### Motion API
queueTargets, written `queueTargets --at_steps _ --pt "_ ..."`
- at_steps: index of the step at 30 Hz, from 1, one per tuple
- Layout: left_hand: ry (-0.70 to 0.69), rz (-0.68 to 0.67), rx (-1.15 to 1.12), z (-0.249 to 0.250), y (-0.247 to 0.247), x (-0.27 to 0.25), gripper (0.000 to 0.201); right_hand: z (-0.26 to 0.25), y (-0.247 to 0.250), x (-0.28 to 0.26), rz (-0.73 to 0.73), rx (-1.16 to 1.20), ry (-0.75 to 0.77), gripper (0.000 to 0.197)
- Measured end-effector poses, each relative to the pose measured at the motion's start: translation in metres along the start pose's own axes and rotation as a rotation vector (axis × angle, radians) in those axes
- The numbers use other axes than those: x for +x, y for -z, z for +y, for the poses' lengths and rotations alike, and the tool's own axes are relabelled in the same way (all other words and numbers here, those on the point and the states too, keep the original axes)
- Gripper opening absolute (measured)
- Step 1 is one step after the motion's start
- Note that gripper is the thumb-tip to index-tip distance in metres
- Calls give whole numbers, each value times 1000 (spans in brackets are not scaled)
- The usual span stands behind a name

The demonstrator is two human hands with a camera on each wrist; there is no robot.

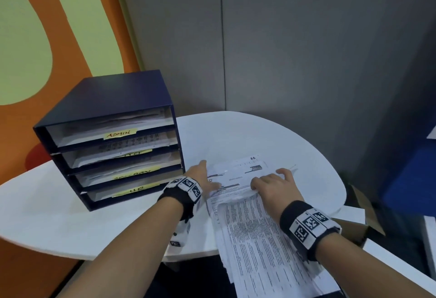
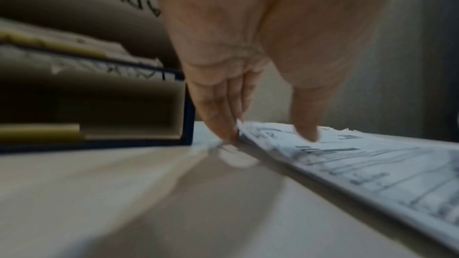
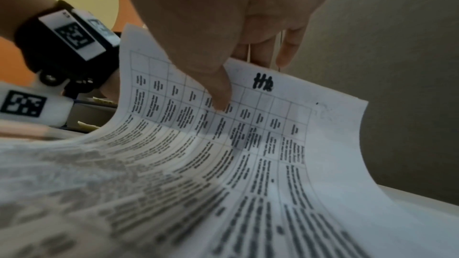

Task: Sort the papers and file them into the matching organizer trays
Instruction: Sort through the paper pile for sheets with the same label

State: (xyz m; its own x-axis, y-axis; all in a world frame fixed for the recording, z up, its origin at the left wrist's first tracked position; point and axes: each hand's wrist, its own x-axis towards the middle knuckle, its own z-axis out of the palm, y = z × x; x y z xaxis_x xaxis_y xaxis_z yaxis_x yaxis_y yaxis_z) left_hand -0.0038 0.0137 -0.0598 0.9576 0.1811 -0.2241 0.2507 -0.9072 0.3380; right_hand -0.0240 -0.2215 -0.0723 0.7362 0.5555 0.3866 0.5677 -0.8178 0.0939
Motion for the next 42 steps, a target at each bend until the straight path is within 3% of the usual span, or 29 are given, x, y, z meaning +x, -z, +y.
queueTargets --at_steps 2,5,9,11,13,15,18,20,23,26,28,33,36,39,42 --pt "-5 114 -2 -5 -7 5 63 0 1 1 -25 45 1 44" --pt "-11 291 -176 -9 -9 5 21 -1 5 1 -103 47 -6 43" --pt "-51 414 -297 -7 -4 -4 18 -2 7 3 -143 61 -30 38" --pt "-145 427 -472 -4 0 -11 19 -4 8 3 -121 98 -72 48" --pt "-275 283 -663 -2 6 -22 20 -3 7 4 -50 116 -104 70" --pt "-385 23 -809 -1 11 -32 18 -2 6 4 43 105 -65 73" --pt "-439 -366 -804 -5 20 -44 9 -5 9 3 102 63 24 38" --pt "-373 -438 -864 -10 26 -46 11 -6 12 3 115 41 31 23" --pt "-184 -188 -968 -19 28 -33 22 -5 11 3 120 68 7 25" --pt "-30 38 -803 -22 18 -12 30 -6 15 3 9 114 41 30" --pt "4 64 -654 -20 9 0 44 -6 14 2 -141 111 45 26" --pt "35 4 -451 -2 -5 17 83 -6 15 -1 -176 124 24 34" --pt "13 135 -388 3 -10 21 64 -4 15 0 -177 112 32 41" --pt "-59 351 -392 4 -11 21 7 -2 10 -1 -156 100 17 41" --pt "-52 345 -404 5 -9 20 20 -2 9 0 -169 119 6 40"
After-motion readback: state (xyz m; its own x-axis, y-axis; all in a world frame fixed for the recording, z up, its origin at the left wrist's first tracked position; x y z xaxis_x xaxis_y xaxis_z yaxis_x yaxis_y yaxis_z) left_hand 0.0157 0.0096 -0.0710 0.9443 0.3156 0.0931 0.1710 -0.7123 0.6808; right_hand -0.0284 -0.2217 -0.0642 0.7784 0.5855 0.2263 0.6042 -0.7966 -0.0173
